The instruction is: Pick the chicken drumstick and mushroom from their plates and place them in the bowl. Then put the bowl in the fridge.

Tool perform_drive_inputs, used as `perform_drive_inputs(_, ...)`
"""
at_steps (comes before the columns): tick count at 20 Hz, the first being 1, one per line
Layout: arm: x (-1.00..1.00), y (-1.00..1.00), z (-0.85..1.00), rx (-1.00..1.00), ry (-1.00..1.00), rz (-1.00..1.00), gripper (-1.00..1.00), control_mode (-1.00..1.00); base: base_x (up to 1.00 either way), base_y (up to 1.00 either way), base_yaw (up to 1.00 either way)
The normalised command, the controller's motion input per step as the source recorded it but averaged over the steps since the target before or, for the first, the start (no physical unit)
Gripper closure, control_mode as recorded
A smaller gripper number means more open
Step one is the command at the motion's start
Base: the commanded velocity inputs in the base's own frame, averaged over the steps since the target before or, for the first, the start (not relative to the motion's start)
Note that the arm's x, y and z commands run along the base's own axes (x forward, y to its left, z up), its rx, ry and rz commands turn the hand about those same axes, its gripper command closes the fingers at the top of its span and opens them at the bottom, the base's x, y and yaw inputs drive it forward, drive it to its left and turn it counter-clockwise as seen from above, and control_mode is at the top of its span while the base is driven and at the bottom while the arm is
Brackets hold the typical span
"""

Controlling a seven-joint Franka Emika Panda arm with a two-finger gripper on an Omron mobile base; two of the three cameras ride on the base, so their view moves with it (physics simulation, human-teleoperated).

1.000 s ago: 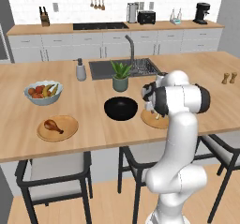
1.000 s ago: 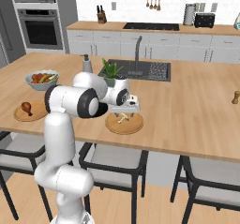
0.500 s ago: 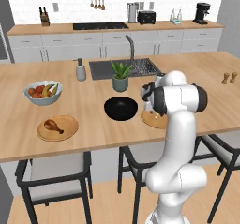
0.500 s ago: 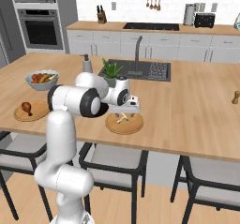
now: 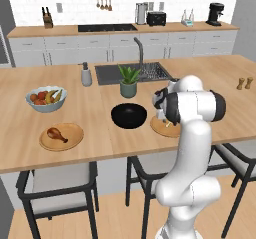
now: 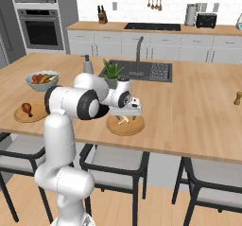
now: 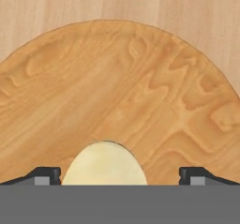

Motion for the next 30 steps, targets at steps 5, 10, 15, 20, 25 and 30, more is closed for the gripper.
perform_drive_inputs(5, 0.0, 0.0, -0.01, 0.0, 0.0, 0.0, 1.0, -1.0, 0.0, 0.0, 0.0)
perform_drive_inputs(10, 0.0, 0.0, 0.0, 0.0, 0.0, 0.0, 1.0, -1.0, 0.0, 0.0, 0.0)
perform_drive_inputs(15, -0.06, 0.09, 0.27, 0.0, 0.0, -0.01, 1.0, -1.0, 0.0, 0.0, 0.0)
perform_drive_inputs(20, -0.08, 0.74, 0.71, 0.0, -0.01, -0.03, 1.0, -1.0, 0.0, 0.0, 0.0)
perform_drive_inputs(25, 0.0, 0.72, 0.69, 0.0, -0.01, -0.03, 1.0, -1.0, 0.0, 0.0, 0.0)
perform_drive_inputs(30, 0.21, 0.65, 0.06, 0.0, 0.0, -0.03, 1.0, -1.0, 0.0, 0.0, 0.0)
